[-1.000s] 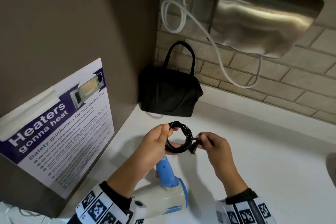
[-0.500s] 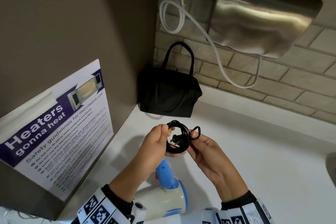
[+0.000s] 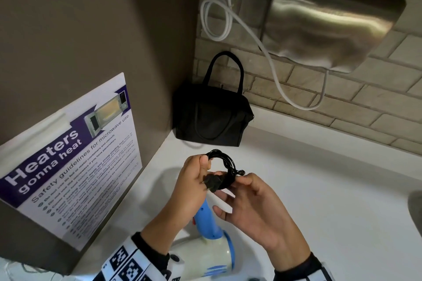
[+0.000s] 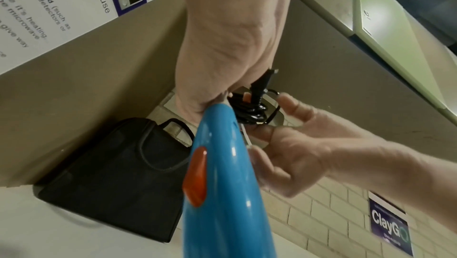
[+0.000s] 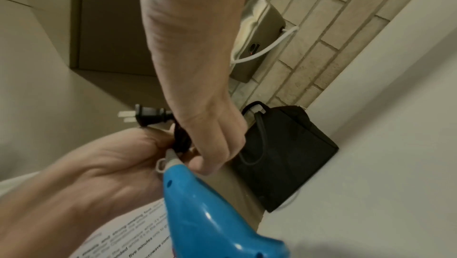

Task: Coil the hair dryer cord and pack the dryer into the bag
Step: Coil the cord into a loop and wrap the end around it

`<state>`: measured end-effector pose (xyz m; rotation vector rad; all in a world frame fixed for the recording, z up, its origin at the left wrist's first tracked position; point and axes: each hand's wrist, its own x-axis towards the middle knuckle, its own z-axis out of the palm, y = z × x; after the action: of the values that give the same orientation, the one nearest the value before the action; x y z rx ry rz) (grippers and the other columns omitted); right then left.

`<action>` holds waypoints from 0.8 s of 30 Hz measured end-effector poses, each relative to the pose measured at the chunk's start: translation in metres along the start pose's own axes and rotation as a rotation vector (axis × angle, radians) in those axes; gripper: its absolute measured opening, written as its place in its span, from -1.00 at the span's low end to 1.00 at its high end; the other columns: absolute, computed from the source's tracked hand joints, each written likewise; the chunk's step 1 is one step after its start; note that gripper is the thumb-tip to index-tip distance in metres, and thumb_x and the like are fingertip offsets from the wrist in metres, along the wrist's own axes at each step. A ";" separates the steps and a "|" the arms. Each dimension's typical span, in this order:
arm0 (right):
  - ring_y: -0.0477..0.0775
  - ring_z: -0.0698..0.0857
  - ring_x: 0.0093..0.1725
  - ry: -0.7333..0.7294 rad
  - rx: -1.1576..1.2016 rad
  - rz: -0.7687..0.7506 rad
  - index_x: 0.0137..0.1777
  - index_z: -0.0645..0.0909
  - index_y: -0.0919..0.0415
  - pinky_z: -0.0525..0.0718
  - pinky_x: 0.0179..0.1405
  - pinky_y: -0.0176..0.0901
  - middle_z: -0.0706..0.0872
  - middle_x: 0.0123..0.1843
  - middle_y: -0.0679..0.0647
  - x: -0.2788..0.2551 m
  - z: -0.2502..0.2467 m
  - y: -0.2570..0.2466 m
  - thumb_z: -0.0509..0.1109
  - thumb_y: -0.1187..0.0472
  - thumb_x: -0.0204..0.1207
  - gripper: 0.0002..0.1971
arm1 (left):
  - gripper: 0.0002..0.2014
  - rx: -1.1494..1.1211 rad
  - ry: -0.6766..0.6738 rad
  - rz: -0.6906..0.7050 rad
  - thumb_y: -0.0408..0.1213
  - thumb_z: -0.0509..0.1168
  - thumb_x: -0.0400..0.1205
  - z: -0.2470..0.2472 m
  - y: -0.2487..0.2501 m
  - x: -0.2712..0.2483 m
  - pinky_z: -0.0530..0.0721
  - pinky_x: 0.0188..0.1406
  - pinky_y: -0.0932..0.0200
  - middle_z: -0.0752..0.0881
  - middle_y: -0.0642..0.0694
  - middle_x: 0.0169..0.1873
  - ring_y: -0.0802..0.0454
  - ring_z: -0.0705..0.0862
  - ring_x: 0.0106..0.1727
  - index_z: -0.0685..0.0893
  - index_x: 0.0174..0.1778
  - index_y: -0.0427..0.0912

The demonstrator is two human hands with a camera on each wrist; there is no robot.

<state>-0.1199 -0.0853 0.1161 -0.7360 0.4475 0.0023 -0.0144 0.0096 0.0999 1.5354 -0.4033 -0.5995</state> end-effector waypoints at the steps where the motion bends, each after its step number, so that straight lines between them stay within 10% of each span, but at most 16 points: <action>1: 0.06 0.61 0.16 0.022 -0.078 -0.008 -0.02 0.69 0.13 0.49 0.09 0.00 0.70 0.13 0.07 -0.001 0.005 0.001 0.45 0.13 0.43 -0.84 | -0.68 0.025 0.014 0.035 -0.14 -0.02 0.76 0.002 -0.001 0.000 0.62 -0.08 0.31 0.64 -0.22 0.08 0.21 0.70 -0.05 0.58 0.07 -0.25; 6: 0.10 0.78 0.05 0.158 -0.439 -0.130 -0.02 0.60 0.19 0.71 0.07 -0.12 0.80 0.00 0.14 -0.002 0.017 0.007 0.32 0.34 0.60 -0.94 | -0.74 0.066 0.003 0.059 -0.19 -0.03 0.77 0.008 0.000 -0.005 0.69 -0.21 0.39 0.69 -0.10 0.06 0.46 0.71 -0.16 0.56 -0.06 0.04; 10: -0.07 0.76 0.15 0.194 -0.761 -0.226 0.41 0.41 -0.13 0.74 0.03 -0.27 0.76 0.15 0.05 -0.013 0.020 0.013 0.15 0.33 0.69 -0.60 | -0.64 -0.044 -0.013 -0.044 -0.09 -0.07 0.77 -0.001 0.003 -0.001 0.71 -0.21 0.28 0.84 -0.04 -0.09 0.14 0.83 -0.20 0.65 0.01 -0.04; 17: -0.25 0.75 0.09 0.148 -1.151 -0.291 0.25 0.19 -0.80 0.64 0.24 -0.24 0.69 0.14 -0.46 -0.038 0.011 0.048 0.08 0.08 0.59 -0.43 | -0.60 -0.403 -0.015 -0.156 -0.16 -0.01 0.77 -0.013 0.005 0.009 0.72 0.13 -0.13 0.82 -0.36 -0.03 -0.35 0.80 -0.02 0.56 -0.27 -0.24; 21: -0.15 0.76 0.10 0.185 -1.093 -0.242 0.27 0.48 -0.39 0.61 0.33 -0.10 0.76 0.12 -0.31 -0.040 0.001 0.055 0.13 0.19 0.56 -0.57 | -0.65 -0.527 -0.096 -0.212 -0.18 -0.03 0.78 -0.016 0.007 0.009 0.82 -0.16 0.07 0.84 -0.26 -0.06 -0.23 0.84 -0.10 0.53 -0.18 -0.29; 24: -0.21 0.73 0.10 0.175 -1.094 -0.194 0.23 0.58 0.02 0.56 0.27 -0.37 0.81 0.07 -0.09 -0.038 0.004 0.047 0.13 0.44 0.63 -0.64 | -0.70 -0.584 -0.136 -0.244 -0.11 0.04 0.75 -0.013 0.011 0.006 0.77 -0.02 -0.03 0.81 -0.31 0.04 -0.29 0.82 -0.02 0.50 -0.12 -0.27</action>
<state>-0.1602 -0.0421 0.1033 -1.8647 0.5304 -0.0001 -0.0005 0.0153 0.1096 0.9898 -0.1209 -0.9233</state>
